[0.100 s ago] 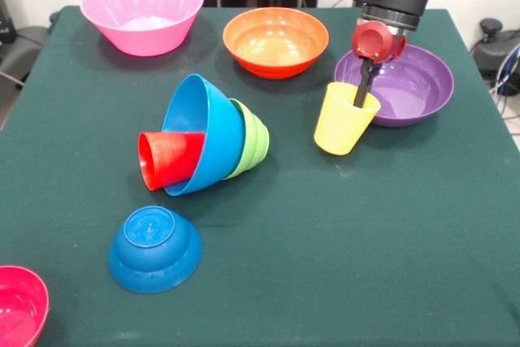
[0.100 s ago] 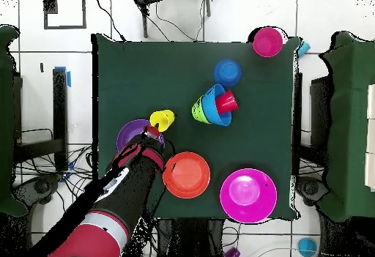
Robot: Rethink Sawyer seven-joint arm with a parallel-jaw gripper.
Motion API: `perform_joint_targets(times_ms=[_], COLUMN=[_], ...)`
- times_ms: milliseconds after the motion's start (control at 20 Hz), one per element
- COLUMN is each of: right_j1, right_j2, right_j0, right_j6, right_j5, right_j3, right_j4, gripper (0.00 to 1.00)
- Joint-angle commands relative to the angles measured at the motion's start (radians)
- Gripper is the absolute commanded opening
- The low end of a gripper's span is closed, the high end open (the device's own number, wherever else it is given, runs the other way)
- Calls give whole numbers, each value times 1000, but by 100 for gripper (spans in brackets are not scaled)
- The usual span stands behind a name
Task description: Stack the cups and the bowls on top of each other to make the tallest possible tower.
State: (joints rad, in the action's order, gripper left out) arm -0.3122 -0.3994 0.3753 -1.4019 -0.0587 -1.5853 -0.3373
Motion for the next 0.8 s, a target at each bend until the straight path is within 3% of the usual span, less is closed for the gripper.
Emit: perform_joint_targets(times_ms=[50, 600, 800], right_j1=[26, 19, -1], right_j2=[100, 146, 192], right_j0=[-27, -64, -106], right_j6=[-74, -73, -99], right_j5=[42, 20, -20], right_j3=[38, 33, 0], right_j4=[-59, -81, -91], gripper=[0, 0, 0])
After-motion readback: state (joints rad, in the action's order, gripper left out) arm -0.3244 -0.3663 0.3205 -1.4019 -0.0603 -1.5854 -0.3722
